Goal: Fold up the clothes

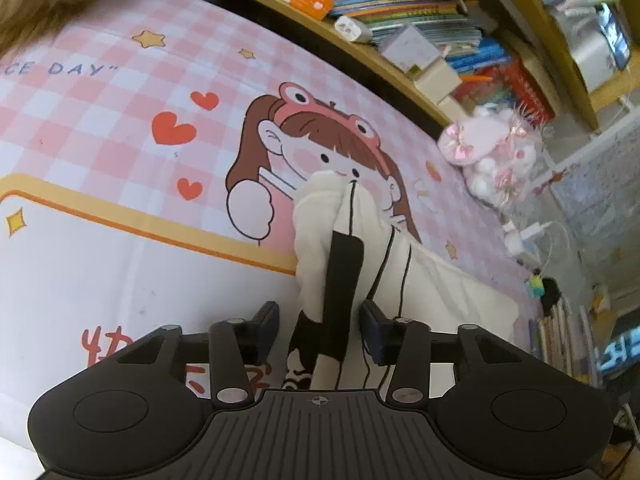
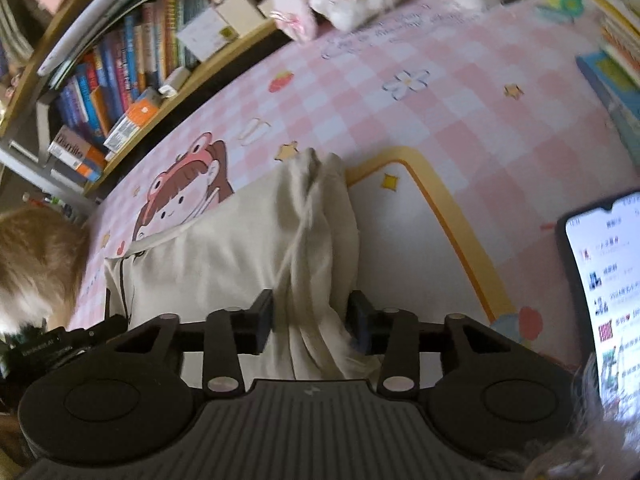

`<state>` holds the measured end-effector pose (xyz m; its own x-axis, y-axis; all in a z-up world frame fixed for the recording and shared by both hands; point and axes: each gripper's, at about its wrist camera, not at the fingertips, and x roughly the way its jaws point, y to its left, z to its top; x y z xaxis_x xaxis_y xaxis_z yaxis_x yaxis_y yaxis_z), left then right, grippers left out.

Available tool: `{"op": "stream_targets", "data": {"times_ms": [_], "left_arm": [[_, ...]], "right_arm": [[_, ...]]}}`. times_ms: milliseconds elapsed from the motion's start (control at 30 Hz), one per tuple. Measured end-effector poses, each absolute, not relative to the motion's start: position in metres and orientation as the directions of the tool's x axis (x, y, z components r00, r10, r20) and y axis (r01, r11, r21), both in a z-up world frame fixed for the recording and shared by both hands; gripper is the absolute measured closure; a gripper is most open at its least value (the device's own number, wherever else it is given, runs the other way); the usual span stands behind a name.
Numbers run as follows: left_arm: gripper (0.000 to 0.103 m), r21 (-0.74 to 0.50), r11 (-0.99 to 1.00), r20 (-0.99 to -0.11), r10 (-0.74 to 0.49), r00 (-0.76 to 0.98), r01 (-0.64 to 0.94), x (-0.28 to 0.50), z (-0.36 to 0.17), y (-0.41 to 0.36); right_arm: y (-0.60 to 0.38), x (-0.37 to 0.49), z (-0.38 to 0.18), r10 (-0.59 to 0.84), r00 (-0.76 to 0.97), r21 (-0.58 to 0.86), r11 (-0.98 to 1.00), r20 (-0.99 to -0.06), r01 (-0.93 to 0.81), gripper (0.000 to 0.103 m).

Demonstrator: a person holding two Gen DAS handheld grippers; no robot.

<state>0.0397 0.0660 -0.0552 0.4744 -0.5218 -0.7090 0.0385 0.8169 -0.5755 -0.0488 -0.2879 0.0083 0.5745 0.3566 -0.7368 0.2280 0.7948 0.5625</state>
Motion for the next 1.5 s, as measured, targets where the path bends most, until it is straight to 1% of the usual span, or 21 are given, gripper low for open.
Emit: {"op": "stream_targets", "data": {"times_ms": [200,267,300,333,400,500,633,867,1067,1100,1200,1267,1300,1400,1500], "left_arm": [[0.053,-0.546,0.837,-0.726,-0.496,0.476,0.039,0.040,-0.052,0.059],[0.058,-0.535,0.843,-0.731,-0.490,0.474,0.047,0.039,-0.051,0.056],[0.067,-0.533,0.845,-0.732,-0.489,0.475,0.050,0.038,-0.050,0.054],[0.069,-0.524,0.850,-0.732,-0.484,0.479,0.057,0.036,-0.049,0.052],[0.081,-0.494,0.865,-0.736,-0.468,0.489,0.085,0.031,-0.043,0.047],[0.084,-0.476,0.872,-0.736,-0.466,0.492,0.114,0.023,-0.036,0.042],[0.084,-0.476,0.871,-0.743,-0.473,0.473,0.123,0.008,-0.032,0.041],[0.084,-0.504,0.859,-0.754,-0.489,0.439,0.091,-0.017,-0.031,0.047],[0.083,-0.506,0.860,-0.761,-0.477,0.440,0.057,-0.037,-0.033,0.045],[0.082,-0.503,0.863,-0.762,-0.470,0.445,0.050,-0.039,-0.034,0.044],[0.074,-0.490,0.871,-0.766,-0.447,0.461,0.030,-0.045,-0.036,0.044],[0.069,-0.475,0.880,-0.769,-0.427,0.476,0.022,-0.047,-0.036,0.043],[0.066,-0.469,0.883,-0.769,-0.419,0.483,0.019,-0.049,-0.036,0.042],[0.063,-0.477,0.879,-0.764,-0.411,0.498,-0.007,-0.051,-0.040,0.043],[0.063,-0.526,0.849,-0.744,-0.433,0.509,-0.047,-0.053,-0.047,0.049]], "right_arm": [[-0.281,-0.049,0.011,0.346,0.584,0.539,0.820,-0.734,0.192,0.061],[-0.276,-0.048,0.014,0.339,0.589,0.521,0.837,-0.734,0.168,0.068],[-0.274,-0.048,0.015,0.336,0.591,0.512,0.844,-0.733,0.157,0.074],[-0.271,-0.047,0.016,0.332,0.594,0.503,0.852,-0.733,0.145,0.078],[-0.264,-0.050,0.023,0.312,0.613,0.468,0.877,-0.725,0.108,0.083],[-0.258,-0.058,0.029,0.291,0.643,0.433,0.899,-0.709,0.071,0.085],[-0.263,-0.066,0.031,0.306,0.633,0.443,0.894,-0.711,0.066,0.085],[-0.280,-0.085,0.029,0.374,0.582,0.509,0.857,-0.722,0.082,0.085],[-0.285,-0.097,0.031,0.395,0.556,0.506,0.861,-0.731,0.053,0.085],[-0.286,-0.098,0.030,0.398,0.553,0.505,0.862,-0.732,0.049,0.085],[-0.290,-0.100,0.026,0.408,0.544,0.509,0.860,-0.733,0.042,0.084],[-0.292,-0.101,0.024,0.410,0.541,0.509,0.860,-0.734,0.038,0.081],[-0.293,-0.102,0.023,0.409,0.540,0.506,0.861,-0.736,0.038,0.078],[-0.298,-0.102,0.019,0.412,0.534,0.511,0.858,-0.738,0.045,0.070],[-0.305,-0.101,0.014,0.434,0.524,0.540,0.840,-0.733,0.058,0.068]]}}
